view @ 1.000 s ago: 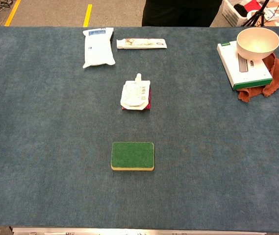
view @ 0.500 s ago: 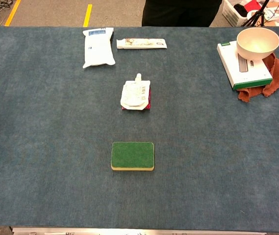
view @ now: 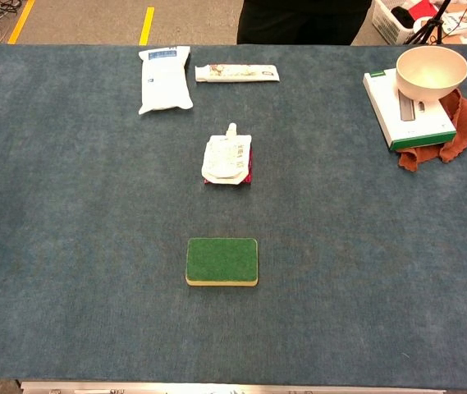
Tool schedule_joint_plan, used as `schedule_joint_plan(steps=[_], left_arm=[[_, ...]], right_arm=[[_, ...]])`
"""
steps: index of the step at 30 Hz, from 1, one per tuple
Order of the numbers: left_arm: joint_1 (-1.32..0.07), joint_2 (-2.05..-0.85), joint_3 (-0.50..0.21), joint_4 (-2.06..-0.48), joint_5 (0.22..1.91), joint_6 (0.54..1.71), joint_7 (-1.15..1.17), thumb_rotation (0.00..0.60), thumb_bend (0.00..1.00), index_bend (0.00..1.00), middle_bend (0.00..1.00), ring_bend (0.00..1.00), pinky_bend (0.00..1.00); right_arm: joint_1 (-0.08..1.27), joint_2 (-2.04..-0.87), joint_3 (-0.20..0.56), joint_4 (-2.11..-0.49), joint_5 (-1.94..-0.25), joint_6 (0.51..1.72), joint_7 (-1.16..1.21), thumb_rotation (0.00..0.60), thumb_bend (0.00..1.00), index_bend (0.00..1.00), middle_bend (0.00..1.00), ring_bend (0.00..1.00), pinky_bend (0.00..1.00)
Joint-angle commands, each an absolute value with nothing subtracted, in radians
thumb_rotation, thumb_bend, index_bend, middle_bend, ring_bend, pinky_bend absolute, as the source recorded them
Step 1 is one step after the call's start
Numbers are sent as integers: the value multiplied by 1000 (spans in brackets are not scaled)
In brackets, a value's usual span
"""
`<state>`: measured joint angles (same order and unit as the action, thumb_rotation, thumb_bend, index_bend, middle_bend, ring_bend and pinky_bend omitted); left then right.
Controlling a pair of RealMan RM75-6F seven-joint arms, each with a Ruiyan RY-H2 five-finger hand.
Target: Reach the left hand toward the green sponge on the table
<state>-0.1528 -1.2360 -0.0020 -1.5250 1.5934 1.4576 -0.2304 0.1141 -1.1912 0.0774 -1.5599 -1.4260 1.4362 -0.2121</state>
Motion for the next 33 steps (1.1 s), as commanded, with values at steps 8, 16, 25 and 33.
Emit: schedule_joint_plan(steps=[8,16,25,33], left_arm=[[-217,-1280,5,-1535,1645,1403,-390,541,0,265,218,181,316],[-319,-1291,30,-1562,1751,1360,-696,242,0,235,163,149,188],[-414,-1315,60,-1587,1807,1344,-1051,314,0,213,121,121,183],[-484,-1307,108,-1594,1856,1350,-1342,319,0,184,121,120,189]], right_arm=[[111,-1182,79,-1569,-1432,1444,-207,600,0,339,314,324,488],[110,-1179,79,-1571,-1433,1445,-205,600,0,339,315,324,488],[109,-1176,81,-1574,-1434,1447,-202,600,0,339,315,324,488],[108,-1173,82,-1575,-1433,1447,-199,600,0,338,315,324,488]])
